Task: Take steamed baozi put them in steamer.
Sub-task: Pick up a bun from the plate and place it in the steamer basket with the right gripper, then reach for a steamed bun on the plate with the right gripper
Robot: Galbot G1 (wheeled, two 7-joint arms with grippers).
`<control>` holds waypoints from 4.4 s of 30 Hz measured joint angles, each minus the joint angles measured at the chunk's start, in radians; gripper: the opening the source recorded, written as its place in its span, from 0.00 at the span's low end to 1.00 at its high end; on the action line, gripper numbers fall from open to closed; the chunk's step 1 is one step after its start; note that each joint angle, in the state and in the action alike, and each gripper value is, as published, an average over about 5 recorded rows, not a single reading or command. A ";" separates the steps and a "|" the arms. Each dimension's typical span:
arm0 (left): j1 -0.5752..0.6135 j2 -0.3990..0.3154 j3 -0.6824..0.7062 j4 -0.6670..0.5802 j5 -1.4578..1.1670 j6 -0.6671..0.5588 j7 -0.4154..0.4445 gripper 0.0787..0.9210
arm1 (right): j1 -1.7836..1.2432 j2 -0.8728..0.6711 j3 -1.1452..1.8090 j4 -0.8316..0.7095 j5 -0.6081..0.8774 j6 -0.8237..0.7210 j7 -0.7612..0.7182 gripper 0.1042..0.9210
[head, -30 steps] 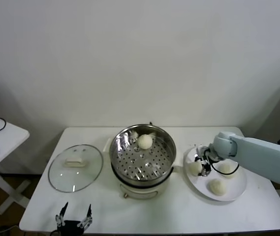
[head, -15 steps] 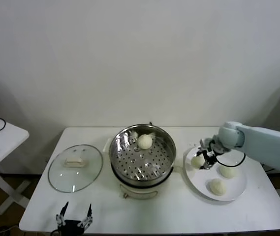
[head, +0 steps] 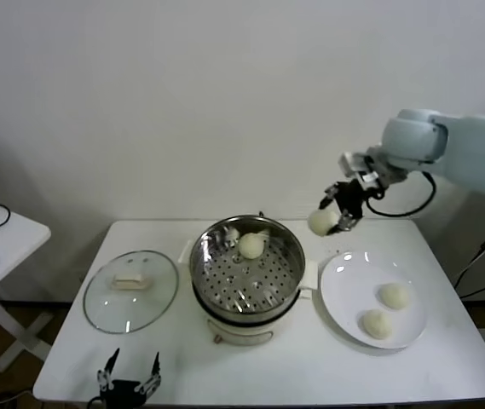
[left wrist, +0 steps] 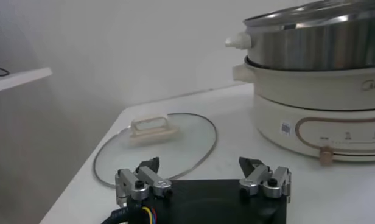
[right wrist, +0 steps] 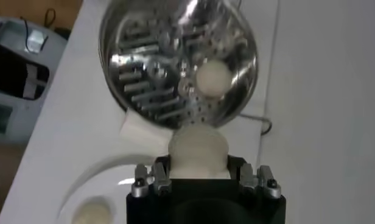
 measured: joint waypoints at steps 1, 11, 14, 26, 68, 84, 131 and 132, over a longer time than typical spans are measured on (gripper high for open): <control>0.000 0.000 0.000 0.001 -0.001 -0.001 0.000 0.88 | 0.011 0.013 0.007 0.009 0.021 -0.007 0.002 0.63; 0.001 0.006 0.001 -0.006 -0.006 -0.001 -0.001 0.88 | 0.001 0.186 0.070 0.050 0.128 -0.079 0.077 0.64; 0.001 0.008 -0.001 -0.010 -0.009 0.000 -0.001 0.88 | -0.034 0.242 0.075 0.045 0.127 -0.095 0.104 0.64; 0.003 0.013 -0.007 -0.017 -0.019 0.002 -0.001 0.88 | -0.220 0.407 0.100 -0.061 0.030 -0.114 0.162 0.64; -0.006 0.000 -0.019 -0.010 -0.022 -0.005 -0.004 0.88 | -0.422 0.423 0.181 -0.205 -0.178 -0.049 0.149 0.88; -0.001 0.000 -0.013 -0.032 -0.020 0.003 -0.005 0.88 | -0.209 0.005 -0.003 -0.041 -0.205 0.069 -0.016 0.88; 0.004 0.004 -0.021 -0.020 -0.014 0.007 -0.007 0.88 | -0.908 -0.379 0.413 -0.106 -0.605 0.004 0.083 0.88; 0.005 0.004 -0.022 -0.021 -0.014 0.007 -0.007 0.88 | -0.913 -0.376 0.418 -0.107 -0.606 0.004 0.083 0.87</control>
